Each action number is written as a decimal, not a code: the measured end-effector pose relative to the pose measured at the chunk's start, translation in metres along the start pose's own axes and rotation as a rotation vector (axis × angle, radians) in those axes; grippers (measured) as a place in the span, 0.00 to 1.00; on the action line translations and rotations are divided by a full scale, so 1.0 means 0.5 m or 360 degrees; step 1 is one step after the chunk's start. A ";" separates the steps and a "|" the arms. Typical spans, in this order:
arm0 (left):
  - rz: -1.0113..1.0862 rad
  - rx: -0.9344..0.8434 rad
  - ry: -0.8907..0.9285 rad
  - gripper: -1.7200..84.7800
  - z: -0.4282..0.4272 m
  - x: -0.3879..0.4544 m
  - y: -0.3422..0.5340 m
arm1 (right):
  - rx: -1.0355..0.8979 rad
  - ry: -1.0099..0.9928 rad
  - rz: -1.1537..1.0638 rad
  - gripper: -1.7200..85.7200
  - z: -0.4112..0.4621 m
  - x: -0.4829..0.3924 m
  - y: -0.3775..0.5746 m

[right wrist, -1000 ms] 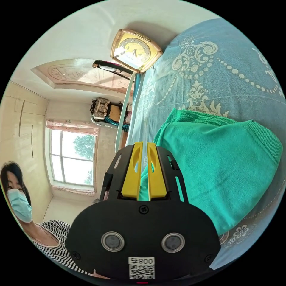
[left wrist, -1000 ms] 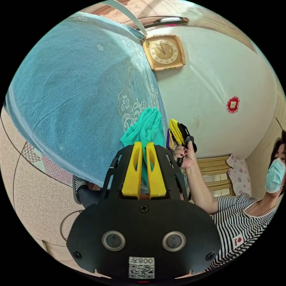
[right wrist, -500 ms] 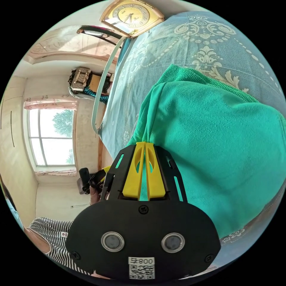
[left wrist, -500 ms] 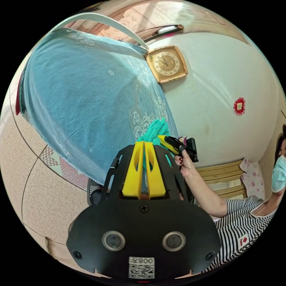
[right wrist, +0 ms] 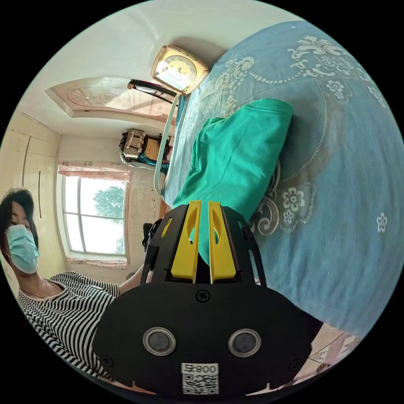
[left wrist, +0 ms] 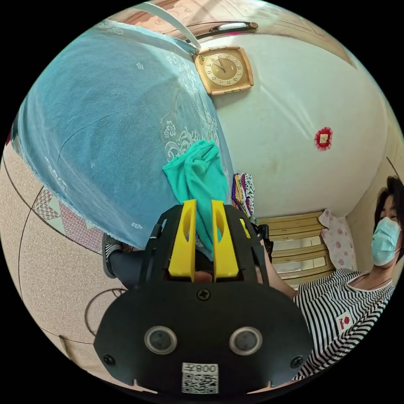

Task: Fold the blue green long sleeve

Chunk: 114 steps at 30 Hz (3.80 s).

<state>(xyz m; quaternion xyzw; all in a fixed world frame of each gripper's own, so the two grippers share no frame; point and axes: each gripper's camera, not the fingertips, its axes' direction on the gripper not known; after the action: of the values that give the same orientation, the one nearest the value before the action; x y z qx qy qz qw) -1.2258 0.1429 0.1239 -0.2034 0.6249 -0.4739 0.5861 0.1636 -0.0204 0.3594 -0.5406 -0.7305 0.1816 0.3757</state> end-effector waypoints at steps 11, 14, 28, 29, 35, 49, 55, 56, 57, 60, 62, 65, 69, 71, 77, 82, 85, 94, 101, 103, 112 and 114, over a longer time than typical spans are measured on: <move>0.0368 -0.0539 -0.0514 0.04 0.212 0.096 0.048 | -0.0333 0.0074 -0.0023 0.02 0.059 0.041 0.062; 0.0434 -0.0586 -0.0577 0.03 0.240 0.105 0.059 | -0.0328 0.0059 -0.0016 0.02 0.027 0.051 0.070; 0.0596 -0.0741 -0.0460 0.05 0.325 0.124 0.157 | -0.0229 -0.0284 0.0358 0.12 -0.079 0.170 0.164; 0.0561 -0.0735 -0.0422 0.06 0.325 0.114 0.154 | -0.0229 -0.0302 0.0367 0.12 -0.078 0.174 0.163; 0.0429 -0.0768 -0.0309 0.08 0.335 0.062 0.148 | -0.0187 -0.0447 0.0455 0.12 -0.098 0.201 0.168; -0.0228 -0.0766 0.0242 0.13 0.379 -0.101 0.119 | -0.0154 -0.0667 0.0441 0.06 -0.200 0.178 0.189; -0.0335 -0.0706 0.0480 0.10 0.394 -0.131 0.107 | -0.0179 -0.0541 0.0274 0.05 -0.268 0.119 0.166; -0.0338 -0.0713 0.0521 0.11 0.394 -0.131 0.111 | -0.0186 -0.0531 0.0262 0.04 -0.275 0.116 0.165; -0.0344 -0.0713 0.0536 0.11 0.393 -0.131 0.114 | -0.0194 -0.0517 0.0249 0.04 -0.291 0.112 0.166; -0.0366 -0.0694 0.0555 0.11 0.374 -0.136 0.135 | -0.0224 -0.0415 0.0227 0.04 -0.336 0.110 0.185; -0.0354 -0.0698 0.0497 0.11 0.360 -0.141 0.152 | -0.0231 -0.0342 0.0243 0.04 -0.365 0.121 0.204; -0.0336 -0.0714 0.0436 0.11 0.366 -0.142 0.172 | -0.0175 -0.0327 0.0358 0.04 -0.396 0.165 0.231; -0.0303 -0.0797 0.0384 0.13 0.418 -0.131 0.196 | -0.0149 -0.0417 0.0386 0.04 -0.389 0.161 0.245; -0.0329 -0.0761 0.0387 0.14 0.453 -0.137 0.206 | -0.0137 -0.0436 0.0373 0.05 -0.395 0.151 0.247; -0.0417 -0.0697 0.0256 0.09 0.502 -0.165 0.196 | -0.0118 -0.0408 0.0381 0.06 -0.413 0.144 0.260; -0.0443 -0.0672 0.0250 0.06 0.494 -0.177 0.216 | -0.0067 -0.0364 0.0419 0.09 -0.439 0.176 0.301; -0.0443 -0.0645 0.0282 0.06 0.484 -0.177 0.224 | 0.0010 -0.0454 0.0464 0.12 -0.447 0.192 0.316; -0.0380 -0.0642 0.0285 0.06 0.461 -0.172 0.233 | -0.0008 -0.0629 0.0441 0.13 -0.401 0.168 0.286; -0.0352 -0.0521 0.0440 0.10 0.392 -0.179 0.263 | 0.0014 -0.0757 0.0473 0.09 -0.410 0.138 0.286; -0.0332 -0.0455 0.0475 0.12 0.363 -0.180 0.269 | 0.0031 -0.0789 0.0425 0.08 -0.424 0.108 0.277; -0.0348 -0.0144 0.0607 0.20 0.263 -0.213 0.254 | 0.0023 -0.0785 0.0256 0.08 -0.454 0.009 0.242; -0.0408 -0.0093 0.0679 0.21 0.260 -0.226 0.260 | 0.0029 -0.0789 0.0257 0.08 -0.454 0.003 0.244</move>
<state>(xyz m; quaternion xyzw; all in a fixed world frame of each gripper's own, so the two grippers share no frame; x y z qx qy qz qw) -1.0403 0.2494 0.0946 -0.1933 0.7170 -0.5583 0.3698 0.4123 -0.0083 0.4256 -0.5327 -0.7531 0.3445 0.1743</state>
